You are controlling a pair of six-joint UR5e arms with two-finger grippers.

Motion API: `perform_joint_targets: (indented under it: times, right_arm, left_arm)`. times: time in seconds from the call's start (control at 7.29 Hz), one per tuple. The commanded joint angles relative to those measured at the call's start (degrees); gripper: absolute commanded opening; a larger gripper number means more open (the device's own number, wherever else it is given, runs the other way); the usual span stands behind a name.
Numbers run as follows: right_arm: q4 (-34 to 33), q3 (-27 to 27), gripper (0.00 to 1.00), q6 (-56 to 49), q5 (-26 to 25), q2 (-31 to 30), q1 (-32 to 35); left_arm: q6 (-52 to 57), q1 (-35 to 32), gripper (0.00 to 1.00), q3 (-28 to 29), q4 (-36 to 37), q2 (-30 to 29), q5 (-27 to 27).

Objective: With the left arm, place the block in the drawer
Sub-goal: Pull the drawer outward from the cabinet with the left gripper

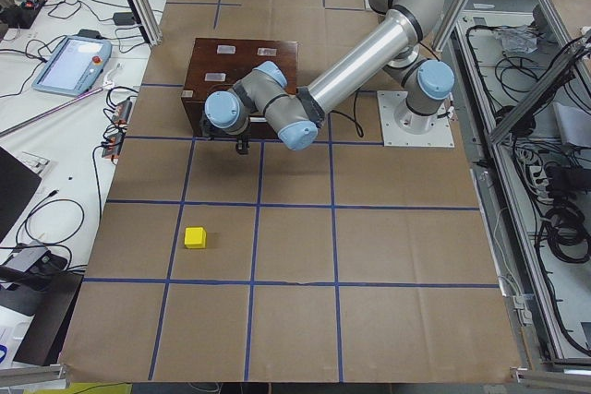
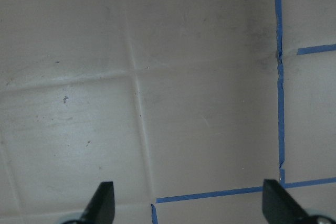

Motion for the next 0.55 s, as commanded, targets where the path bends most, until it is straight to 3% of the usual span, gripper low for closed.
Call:
perform_joint_targets:
  times: [0.0, 0.41]
  right_arm:
    - [0.0, 0.0, 1.00, 0.0, 0.0, 0.0, 0.0]
    - [0.0, 0.0, 1.00, 0.0, 0.0, 0.0, 0.0]
  left_arm:
    - [0.0, 0.0, 0.99, 0.4, 0.1, 0.2, 3.9]
    - [0.0, 2.6, 0.99, 1.4, 0.3, 0.1, 6.7]
